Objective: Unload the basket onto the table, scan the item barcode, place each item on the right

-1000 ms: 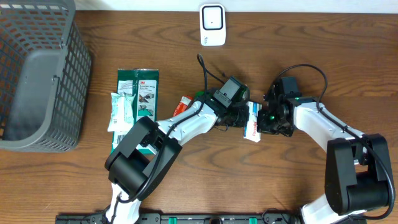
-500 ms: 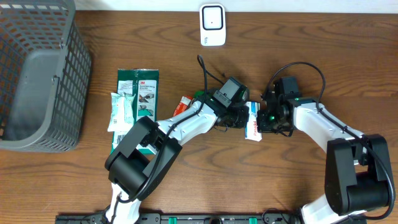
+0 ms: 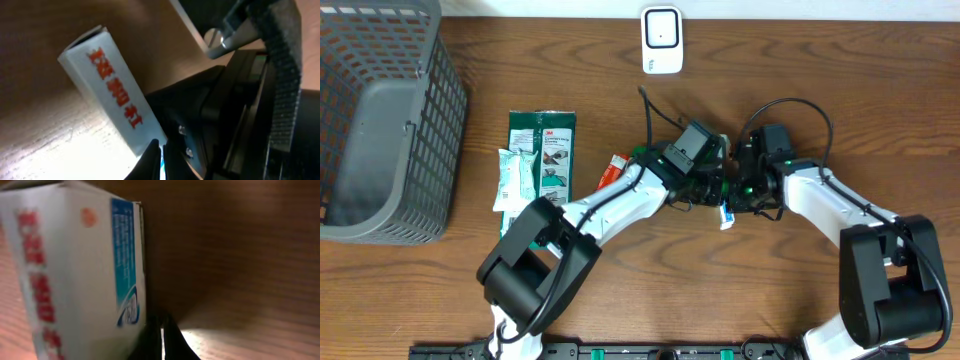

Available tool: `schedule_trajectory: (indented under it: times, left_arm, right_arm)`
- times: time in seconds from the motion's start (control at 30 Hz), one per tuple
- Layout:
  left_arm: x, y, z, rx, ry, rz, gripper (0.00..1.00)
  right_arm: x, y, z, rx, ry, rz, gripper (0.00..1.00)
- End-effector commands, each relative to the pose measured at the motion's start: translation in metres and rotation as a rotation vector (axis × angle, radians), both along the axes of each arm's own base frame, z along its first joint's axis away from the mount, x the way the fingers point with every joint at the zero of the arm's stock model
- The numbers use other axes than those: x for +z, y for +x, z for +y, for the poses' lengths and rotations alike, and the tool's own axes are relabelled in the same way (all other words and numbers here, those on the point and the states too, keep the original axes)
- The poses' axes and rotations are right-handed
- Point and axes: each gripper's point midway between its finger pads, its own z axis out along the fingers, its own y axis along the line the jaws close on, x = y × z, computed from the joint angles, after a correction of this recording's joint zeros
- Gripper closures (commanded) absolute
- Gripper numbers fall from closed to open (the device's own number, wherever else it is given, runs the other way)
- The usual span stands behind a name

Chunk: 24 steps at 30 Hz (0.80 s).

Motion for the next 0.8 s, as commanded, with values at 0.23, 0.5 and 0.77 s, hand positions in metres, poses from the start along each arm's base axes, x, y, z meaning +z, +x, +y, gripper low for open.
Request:
schedule_trajectory:
  times: [0.23, 0.5, 0.77]
  left_arm:
    - [0.009, -0.013, -0.01, -0.048, -0.036, 0.011, 0.92]
    - [0.017, -0.006, -0.009, -0.03, -0.035, -0.03, 0.92]
    - [0.074, 0.025, 0.015, 0.081, -0.034, -0.208, 0.91]
  right_arm:
    - [-0.008, -0.017, 0.016, 0.047, 0.058, 0.056, 0.96]
    - [-0.001, -0.014, 0.006, 0.017, 0.046, 0.082, 0.78]
    - [0.039, 0.004, -0.008, -0.021, 0.036, 0.114, 0.66]
